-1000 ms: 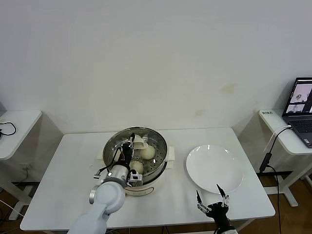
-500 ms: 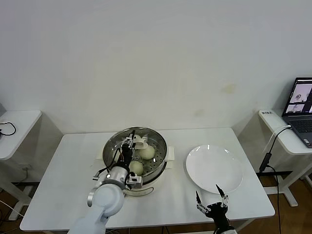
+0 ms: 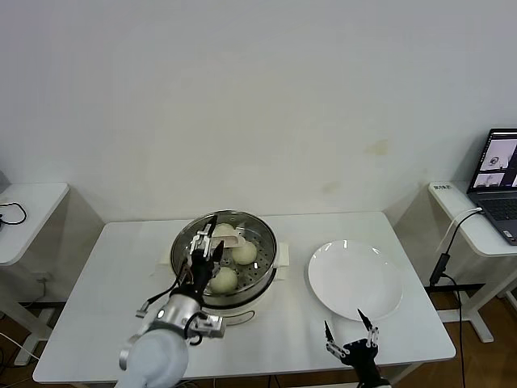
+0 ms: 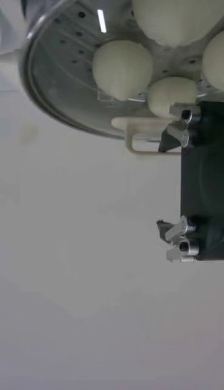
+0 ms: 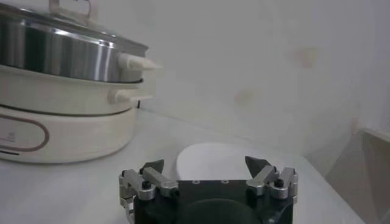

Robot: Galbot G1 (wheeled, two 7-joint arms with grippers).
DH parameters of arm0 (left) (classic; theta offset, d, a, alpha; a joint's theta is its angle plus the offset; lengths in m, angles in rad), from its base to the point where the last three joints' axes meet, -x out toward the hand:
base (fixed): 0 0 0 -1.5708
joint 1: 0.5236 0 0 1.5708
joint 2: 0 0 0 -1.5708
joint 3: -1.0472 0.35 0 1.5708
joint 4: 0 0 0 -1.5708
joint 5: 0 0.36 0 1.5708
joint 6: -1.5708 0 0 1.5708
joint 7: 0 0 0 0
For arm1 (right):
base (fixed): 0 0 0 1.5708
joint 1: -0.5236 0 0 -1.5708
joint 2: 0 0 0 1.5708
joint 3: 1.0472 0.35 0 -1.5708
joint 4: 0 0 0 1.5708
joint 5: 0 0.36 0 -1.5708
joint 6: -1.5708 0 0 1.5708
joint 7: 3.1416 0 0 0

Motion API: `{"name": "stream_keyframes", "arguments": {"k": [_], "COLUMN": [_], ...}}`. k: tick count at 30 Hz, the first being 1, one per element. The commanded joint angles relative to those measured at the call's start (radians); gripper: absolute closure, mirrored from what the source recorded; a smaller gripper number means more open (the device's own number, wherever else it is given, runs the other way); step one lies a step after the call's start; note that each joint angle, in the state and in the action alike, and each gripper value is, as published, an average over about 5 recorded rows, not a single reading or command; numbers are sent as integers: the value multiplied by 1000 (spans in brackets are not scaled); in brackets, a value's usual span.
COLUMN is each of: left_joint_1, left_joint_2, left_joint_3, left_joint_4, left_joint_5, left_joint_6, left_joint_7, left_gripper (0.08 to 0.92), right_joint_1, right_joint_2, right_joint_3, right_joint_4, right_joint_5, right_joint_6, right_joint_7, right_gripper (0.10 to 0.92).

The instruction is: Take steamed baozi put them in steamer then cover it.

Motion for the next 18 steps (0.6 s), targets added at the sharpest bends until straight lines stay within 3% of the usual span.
{"name": "stream_keyframes", "arguments": {"k": [1,6,10,18], "left_joint_1": [397,555,609,707], "left_joint_2": [-15,-108,-120,-132], "left_joint_3": [-158,-344,-453,-484], "left_joint_4": [-252,-208,-113,-38], "left_joint_5": [-341,-851,-1286,-1515], "left_joint_6": [-91,-252,-370,-437], "left_joint_7": [-150,-310,-364,-419], "left_gripper": [178,177,177,177], "right_joint_1": [-26,-26,-29,-77], "right_joint_2": [-47,-53,-55,-101], "right_joint_3": [13,9,1,-11], "right_joint_4": [16,28,32,111], "right_joint_5": [34,54,64,156], "right_joint_6": [9,5,3,-29], "right_joint_7": [-3,-4,-3,-7], "right_gripper": [202,203,203,202]}}
